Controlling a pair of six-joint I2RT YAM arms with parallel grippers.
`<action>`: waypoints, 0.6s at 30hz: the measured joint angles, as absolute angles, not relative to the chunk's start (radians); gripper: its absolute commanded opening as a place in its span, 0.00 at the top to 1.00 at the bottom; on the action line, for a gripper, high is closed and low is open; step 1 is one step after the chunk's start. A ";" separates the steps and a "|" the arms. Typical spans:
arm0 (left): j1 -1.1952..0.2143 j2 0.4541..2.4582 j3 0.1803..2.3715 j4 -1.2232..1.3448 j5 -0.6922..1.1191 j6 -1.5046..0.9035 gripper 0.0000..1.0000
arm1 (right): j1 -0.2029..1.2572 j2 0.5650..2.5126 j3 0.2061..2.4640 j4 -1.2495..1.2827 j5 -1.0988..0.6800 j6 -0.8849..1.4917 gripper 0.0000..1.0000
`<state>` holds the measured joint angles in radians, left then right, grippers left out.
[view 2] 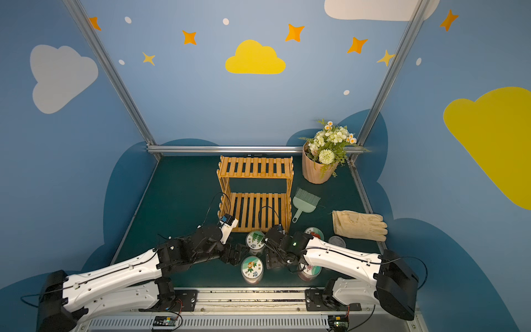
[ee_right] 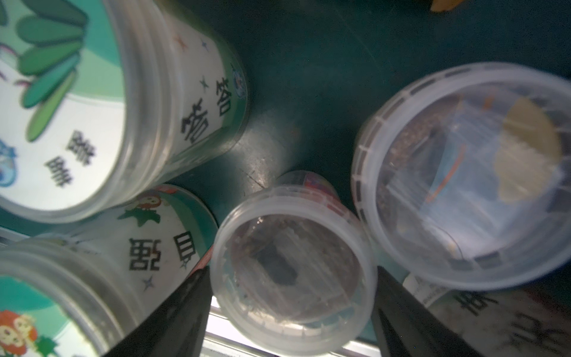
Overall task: Place the seed container on the shelf
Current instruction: Pick up the seed jar at the center of the board.
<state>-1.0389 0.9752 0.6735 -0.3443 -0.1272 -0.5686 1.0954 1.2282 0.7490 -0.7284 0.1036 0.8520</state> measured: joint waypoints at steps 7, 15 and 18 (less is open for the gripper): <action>-1.039 0.977 0.673 -0.344 -0.123 -0.564 0.00 | 1.093 1.236 0.749 -0.727 0.094 0.851 0.16; -1.039 1.031 0.673 -0.334 -0.051 -0.540 0.00 | 1.086 1.236 0.748 -0.720 0.091 0.845 0.17; -1.039 1.066 0.686 -0.335 -0.015 -0.522 0.00 | 1.083 1.235 0.746 -0.716 0.089 0.844 0.16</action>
<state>-1.0386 1.0664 0.6865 -0.3347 -0.0154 -0.5224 1.0832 1.2354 0.7464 -0.7158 0.0887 0.8440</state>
